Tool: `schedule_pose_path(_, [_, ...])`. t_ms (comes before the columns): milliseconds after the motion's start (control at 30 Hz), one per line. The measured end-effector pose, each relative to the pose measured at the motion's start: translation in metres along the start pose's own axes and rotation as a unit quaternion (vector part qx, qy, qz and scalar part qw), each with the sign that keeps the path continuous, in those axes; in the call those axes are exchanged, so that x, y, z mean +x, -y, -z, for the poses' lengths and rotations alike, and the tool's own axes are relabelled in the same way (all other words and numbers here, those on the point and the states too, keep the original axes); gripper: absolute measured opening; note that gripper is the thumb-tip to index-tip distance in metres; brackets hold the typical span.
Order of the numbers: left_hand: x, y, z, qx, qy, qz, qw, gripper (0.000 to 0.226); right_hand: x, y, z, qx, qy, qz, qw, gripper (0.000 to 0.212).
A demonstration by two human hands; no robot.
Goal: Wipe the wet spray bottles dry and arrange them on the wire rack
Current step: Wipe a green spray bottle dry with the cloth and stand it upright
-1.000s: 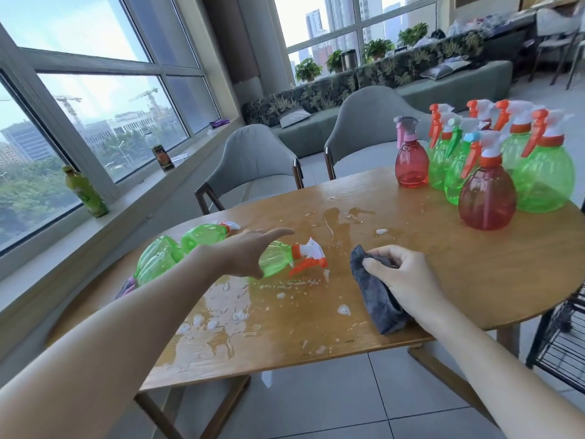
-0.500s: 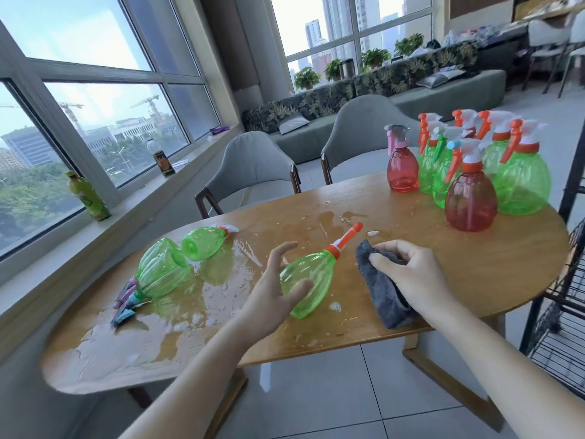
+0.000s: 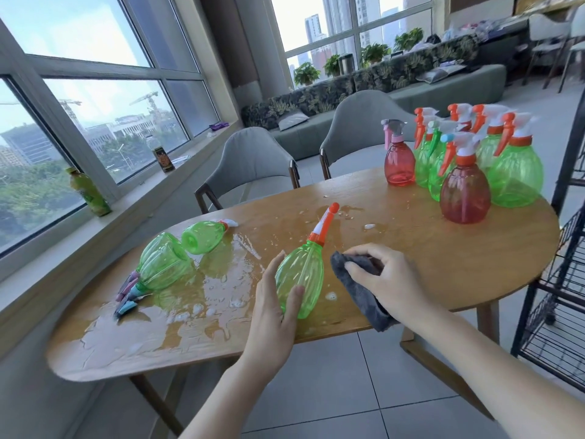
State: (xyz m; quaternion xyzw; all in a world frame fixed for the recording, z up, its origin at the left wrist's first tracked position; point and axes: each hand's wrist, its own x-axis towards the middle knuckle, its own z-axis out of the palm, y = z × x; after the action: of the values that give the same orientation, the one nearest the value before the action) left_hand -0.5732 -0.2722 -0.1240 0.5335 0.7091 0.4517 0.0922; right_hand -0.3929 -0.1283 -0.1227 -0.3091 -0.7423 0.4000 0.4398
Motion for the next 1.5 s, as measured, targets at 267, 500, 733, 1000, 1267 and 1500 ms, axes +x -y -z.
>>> schedule_pose_path(267, [0.007, 0.01, 0.028, 0.001, 0.09, -0.026, 0.996, 0.072, 0.008, 0.018, -0.031, 0.029, -0.049, 0.112, 0.992, 0.021])
schedule_pose_path(500, [0.035, 0.018, 0.04, -0.039, 0.166, -0.058, 0.984, 0.084, 0.019, 0.024, -0.042, 0.005, 0.021, 0.144, 0.989, 0.021])
schedule_pose_path(733, [0.048, 0.009, 0.009, -0.143, 0.154, -0.033, 0.977, 0.086, 0.002, 0.012, -0.025, -0.067, 0.042, 0.196, 0.978, 0.019])
schedule_pose_path(1000, [0.048, 0.012, -0.01, -0.209, 0.176, -0.052, 0.961, 0.08, 0.014, 0.009, -0.008, -0.082, 0.0, 0.189, 0.979, 0.023])
schedule_pose_path(1267, [0.049, 0.009, -0.02, -0.235, 0.116, -0.01, 0.965, 0.042, -0.01, -0.006, -0.01, -0.129, 0.076, 0.308, 0.939, 0.019])
schedule_pose_path(1500, [0.052, 0.008, -0.021, -0.258, 0.129, -0.004, 0.957, 0.046, -0.006, -0.01, -0.005, -0.189, 0.085, 0.382, 0.901, 0.018])
